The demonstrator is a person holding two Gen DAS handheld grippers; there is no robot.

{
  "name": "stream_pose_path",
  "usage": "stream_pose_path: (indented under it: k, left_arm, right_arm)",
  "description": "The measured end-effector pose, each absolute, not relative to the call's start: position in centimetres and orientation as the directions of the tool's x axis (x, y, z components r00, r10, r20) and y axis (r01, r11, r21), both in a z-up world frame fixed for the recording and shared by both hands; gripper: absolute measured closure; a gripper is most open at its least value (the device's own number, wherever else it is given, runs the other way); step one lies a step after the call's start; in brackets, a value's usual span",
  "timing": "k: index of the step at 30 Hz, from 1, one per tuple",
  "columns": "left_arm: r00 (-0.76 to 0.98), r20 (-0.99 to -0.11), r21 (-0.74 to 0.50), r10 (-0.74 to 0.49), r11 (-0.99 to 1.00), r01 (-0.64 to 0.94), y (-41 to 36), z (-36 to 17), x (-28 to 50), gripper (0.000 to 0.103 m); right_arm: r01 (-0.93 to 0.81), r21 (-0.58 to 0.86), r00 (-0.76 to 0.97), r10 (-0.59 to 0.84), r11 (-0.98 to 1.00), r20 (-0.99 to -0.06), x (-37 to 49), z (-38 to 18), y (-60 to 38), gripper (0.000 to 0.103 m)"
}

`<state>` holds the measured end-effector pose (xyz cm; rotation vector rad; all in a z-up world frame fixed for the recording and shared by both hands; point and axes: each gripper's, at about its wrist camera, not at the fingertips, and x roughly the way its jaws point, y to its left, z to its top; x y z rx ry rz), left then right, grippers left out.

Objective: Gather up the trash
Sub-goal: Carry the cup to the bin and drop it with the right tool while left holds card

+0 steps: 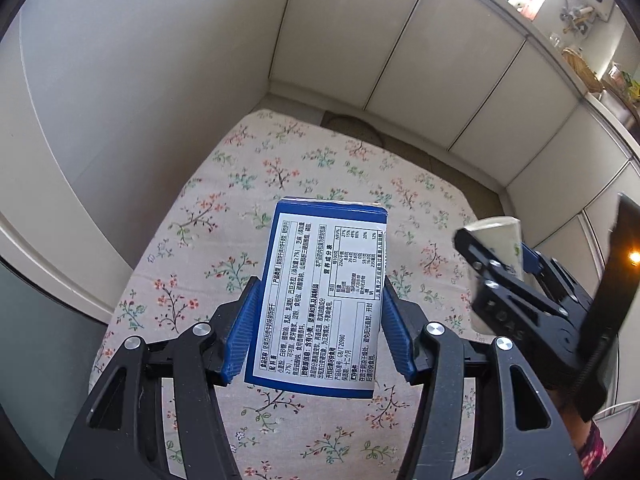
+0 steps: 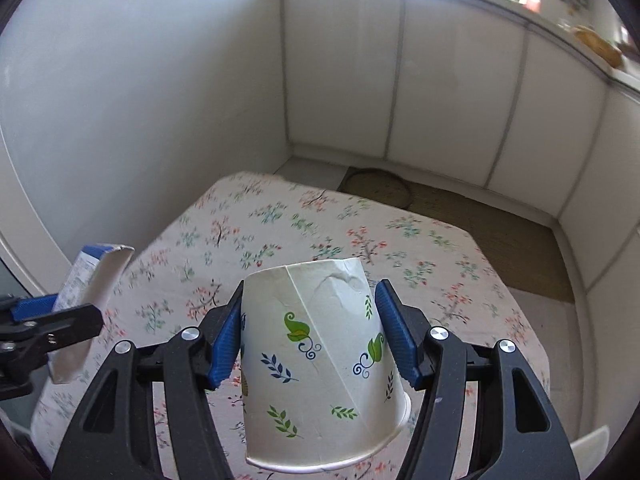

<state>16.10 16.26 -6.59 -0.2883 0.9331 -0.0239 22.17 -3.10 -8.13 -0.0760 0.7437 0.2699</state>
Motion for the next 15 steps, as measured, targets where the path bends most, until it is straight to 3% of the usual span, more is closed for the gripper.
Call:
stream_pose_path:
  k: [15]
  left_arm:
    - [0.755,-0.631,-0.301,-0.181,0.953,-0.024,13.3,-1.8,13.1,0.048]
  right_arm:
    - [-0.069,0.068,0.822,0.095,0.995,-0.561,15.2,-3.3,-11.0,0.041]
